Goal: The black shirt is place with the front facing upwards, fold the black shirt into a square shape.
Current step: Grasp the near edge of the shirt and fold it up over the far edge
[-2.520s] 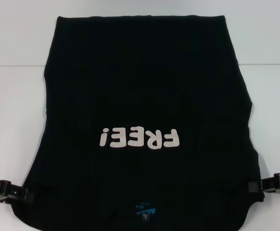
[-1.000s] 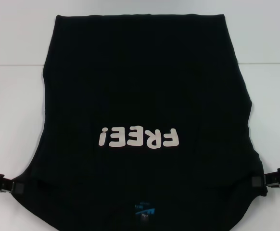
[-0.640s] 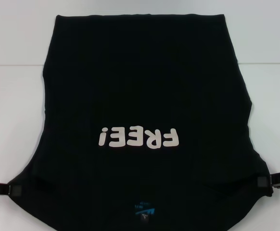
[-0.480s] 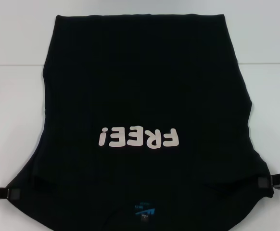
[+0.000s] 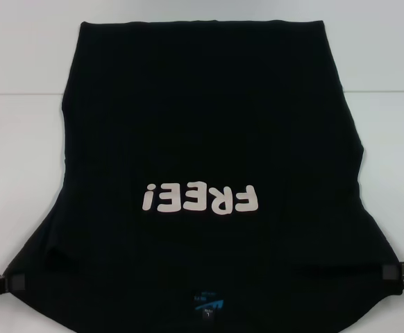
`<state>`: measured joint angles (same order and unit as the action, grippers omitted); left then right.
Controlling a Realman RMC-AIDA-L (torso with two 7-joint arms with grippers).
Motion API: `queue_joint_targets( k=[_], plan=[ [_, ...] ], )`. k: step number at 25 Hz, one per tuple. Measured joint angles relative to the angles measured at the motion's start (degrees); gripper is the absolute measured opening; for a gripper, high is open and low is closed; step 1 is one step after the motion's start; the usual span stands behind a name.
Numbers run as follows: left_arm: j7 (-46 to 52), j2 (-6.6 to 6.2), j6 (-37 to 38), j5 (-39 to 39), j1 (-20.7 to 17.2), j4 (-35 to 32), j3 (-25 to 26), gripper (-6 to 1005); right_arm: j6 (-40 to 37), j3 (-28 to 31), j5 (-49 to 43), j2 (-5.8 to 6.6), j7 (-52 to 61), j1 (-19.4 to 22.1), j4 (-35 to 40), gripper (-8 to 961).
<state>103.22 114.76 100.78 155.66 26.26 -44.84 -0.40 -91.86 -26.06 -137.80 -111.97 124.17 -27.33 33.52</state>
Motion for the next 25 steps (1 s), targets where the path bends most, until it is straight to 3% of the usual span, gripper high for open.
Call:
queue_joint_targets(
  k=[16, 25],
  plan=[
    [-11.0, 1.17, 1.1, -5.4, -6.0, 0.6, 4.9, 33, -3.8, 0.8, -0.1, 0.94, -3.9, 2.9, 0.0, 110],
    [-21.8, 1.89, 9.6, -5.1, -9.3, 0.2, 5.3, 33, -5.5, 0.2, -0.6, 1.62, -6.0, 4.2, -0.1, 114]
  ],
)
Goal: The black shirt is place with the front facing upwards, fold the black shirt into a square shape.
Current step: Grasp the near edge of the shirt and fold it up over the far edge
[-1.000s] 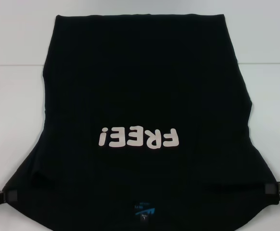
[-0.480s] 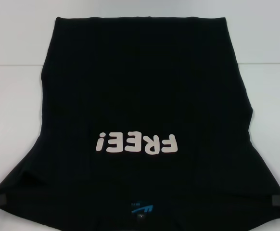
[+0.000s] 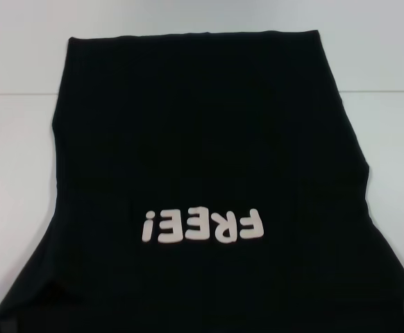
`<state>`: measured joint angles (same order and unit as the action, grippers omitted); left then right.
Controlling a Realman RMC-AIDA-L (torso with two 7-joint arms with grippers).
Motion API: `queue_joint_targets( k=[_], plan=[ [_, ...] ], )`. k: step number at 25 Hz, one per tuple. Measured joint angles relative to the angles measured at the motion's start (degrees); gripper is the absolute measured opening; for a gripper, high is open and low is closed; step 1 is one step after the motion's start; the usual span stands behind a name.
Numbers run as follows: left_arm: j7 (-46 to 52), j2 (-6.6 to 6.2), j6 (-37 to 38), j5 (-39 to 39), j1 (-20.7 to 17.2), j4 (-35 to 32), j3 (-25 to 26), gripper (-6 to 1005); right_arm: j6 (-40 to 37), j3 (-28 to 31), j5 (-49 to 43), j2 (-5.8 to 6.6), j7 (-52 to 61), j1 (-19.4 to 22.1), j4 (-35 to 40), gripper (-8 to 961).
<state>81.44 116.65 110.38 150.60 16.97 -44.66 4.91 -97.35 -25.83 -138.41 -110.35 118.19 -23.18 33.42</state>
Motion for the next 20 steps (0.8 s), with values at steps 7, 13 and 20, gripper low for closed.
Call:
queue_joint_targets(
  k=[7, 13, 20],
  plan=[
    [-4.1, 0.24, 4.4, -0.6, -0.7, -0.3, 0.1, 33, -2.4, 0.6, -0.2, 0.68, -2.7, 0.5, 0.0, 116],
    [-4.5, -0.16, 4.4, -1.9, 0.6, 0.2, 0.0, 33, -2.5, 0.6, -0.1, 0.75, -4.0, 0.6, -0.1, 118],
    [-5.4, -0.48, 4.6, -2.3, 1.7, 0.6, 0.0, 33, -4.1, 2.3, 0.5, 0.68, -6.2, 0.8, -0.1, 121]
  ],
)
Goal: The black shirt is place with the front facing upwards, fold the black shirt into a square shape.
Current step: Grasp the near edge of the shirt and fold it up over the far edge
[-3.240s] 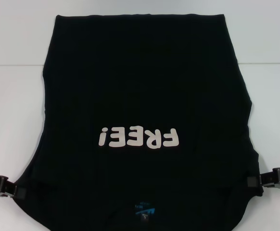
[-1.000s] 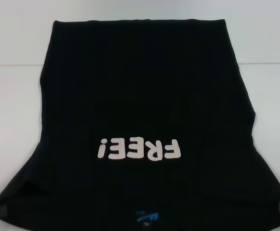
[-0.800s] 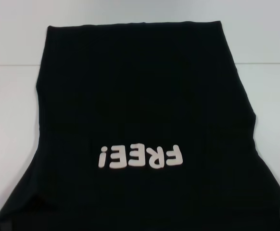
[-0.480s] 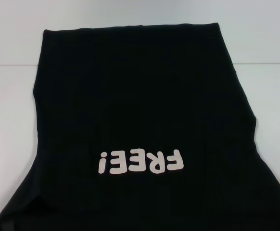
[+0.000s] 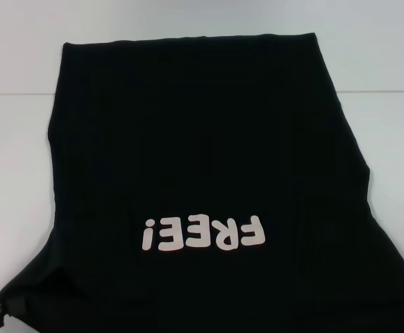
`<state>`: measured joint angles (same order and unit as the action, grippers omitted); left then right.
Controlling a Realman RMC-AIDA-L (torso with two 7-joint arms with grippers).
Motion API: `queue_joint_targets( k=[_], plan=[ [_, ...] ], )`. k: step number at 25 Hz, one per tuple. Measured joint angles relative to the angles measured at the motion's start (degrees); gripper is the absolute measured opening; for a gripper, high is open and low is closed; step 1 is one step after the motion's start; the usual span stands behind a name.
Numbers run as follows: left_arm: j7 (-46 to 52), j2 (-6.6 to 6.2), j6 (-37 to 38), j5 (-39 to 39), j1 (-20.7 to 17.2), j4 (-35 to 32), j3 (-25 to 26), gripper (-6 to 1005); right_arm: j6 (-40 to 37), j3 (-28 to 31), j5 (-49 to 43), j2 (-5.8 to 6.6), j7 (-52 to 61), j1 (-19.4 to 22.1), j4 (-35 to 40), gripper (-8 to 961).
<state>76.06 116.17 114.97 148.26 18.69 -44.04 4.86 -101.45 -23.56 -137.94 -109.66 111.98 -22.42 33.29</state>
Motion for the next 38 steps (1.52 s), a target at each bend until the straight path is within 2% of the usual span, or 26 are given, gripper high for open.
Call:
queue_joint_targets(
  k=[7, 14, 19, 22, 26, 31, 32, 35, 36, 38],
  plan=[
    [-0.9, -0.15, 0.7, -4.9, 0.0, 1.0, 1.0, 33, -4.5, 5.3, 0.5, 0.58, -2.9, -1.4, -0.1, 124],
    [-0.1, -0.24, -1.5, -10.2, 1.2, 3.3, 1.0, 33, -4.3, 5.7, 4.5, 0.20, -3.5, -4.4, -0.1, 126],
    [0.1, -0.24, -3.7, -16.7, 2.1, 5.7, 0.9, 33, -4.1, 5.5, 8.0, -0.02, -4.5, -6.6, -0.1, 128],
    [0.1, -0.25, -5.0, -17.4, 2.9, 6.3, 0.8, 33, -3.8, 5.6, 9.4, 0.10, -4.5, -8.0, -0.1, 129],
    [0.1, -0.32, -8.4, -18.0, 4.6, 7.9, 1.0, 33, -0.9, 5.6, 11.3, 0.19, -4.2, -9.5, -0.1, 131],
    [-0.3, -0.33, -13.2, -20.4, 6.5, 10.6, 0.4, 33, 3.2, 5.3, 12.8, -0.28, -4.2, -11.5, -0.1, 133],
    [-0.6, 0.13, -17.2, -20.7, 8.0, 11.6, 0.2, 33, 4.0, 5.3, 12.8, -0.40, -4.2, -11.9, -0.1, 133],
    [-1.2, 0.51, -19.3, -20.8, 8.5, 11.9, 0.2, 33, 7.1, 5.2, 12.9, -0.81, -3.9, -13.1, -0.1, 134],
    [-3.1, 0.97, -22.8, -21.6, 9.4, 13.1, 0.2, 33, 8.0, 5.2, 12.9, -0.90, -3.9, -13.4, -0.1, 135],
    [-4.7, 1.04, -25.3, -22.0, 10.2, 14.3, 0.1, 33, 10.0, 5.4, 12.9, -1.10, -3.9, -14.1, -0.4, 135]
  ],
)
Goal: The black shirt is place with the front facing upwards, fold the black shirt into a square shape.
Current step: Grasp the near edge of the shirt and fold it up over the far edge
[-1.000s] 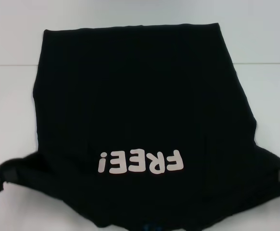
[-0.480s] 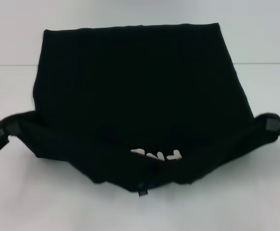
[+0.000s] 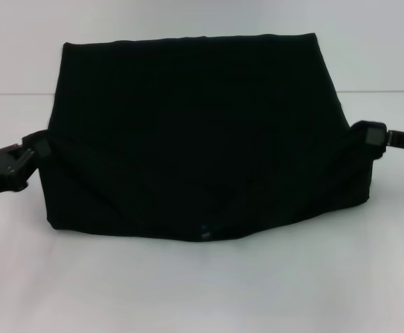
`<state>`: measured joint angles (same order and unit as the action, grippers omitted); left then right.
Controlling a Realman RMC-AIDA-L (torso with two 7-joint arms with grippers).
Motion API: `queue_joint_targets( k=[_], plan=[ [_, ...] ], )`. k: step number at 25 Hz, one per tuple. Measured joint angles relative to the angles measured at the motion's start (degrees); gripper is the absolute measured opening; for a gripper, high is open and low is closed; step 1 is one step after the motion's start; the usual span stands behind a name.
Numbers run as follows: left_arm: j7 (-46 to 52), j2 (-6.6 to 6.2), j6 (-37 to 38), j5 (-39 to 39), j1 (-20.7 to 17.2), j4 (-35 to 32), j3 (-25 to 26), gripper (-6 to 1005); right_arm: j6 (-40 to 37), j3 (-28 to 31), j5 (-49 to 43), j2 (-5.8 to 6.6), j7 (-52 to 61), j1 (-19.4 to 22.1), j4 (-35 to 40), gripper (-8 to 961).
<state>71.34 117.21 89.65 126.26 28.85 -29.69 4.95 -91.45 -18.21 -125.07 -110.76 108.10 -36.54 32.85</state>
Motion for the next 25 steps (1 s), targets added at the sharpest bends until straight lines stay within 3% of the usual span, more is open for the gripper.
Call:
queue_joint_targets(
  k=[10, 18, 25],
  plan=[
    [-8.0, 2.25, -11.9, -2.7, 3.9, 3.2, -0.1, 34, 11.6, -0.3, 0.0, -1.45, -0.5, -2.8, -0.3, 139],
    [-13.9, 3.22, -14.8, -7.1, 5.9, 5.0, -0.1, 34, 18.8, -0.4, 4.1, -2.92, -5.4, -3.1, -0.9, 142],
    [-20.1, 3.69, -22.1, -8.1, 8.1, 8.6, -0.1, 34, 24.9, -0.9, 4.5, -3.88, -8.2, -3.9, -1.8, 145]
  ],
)
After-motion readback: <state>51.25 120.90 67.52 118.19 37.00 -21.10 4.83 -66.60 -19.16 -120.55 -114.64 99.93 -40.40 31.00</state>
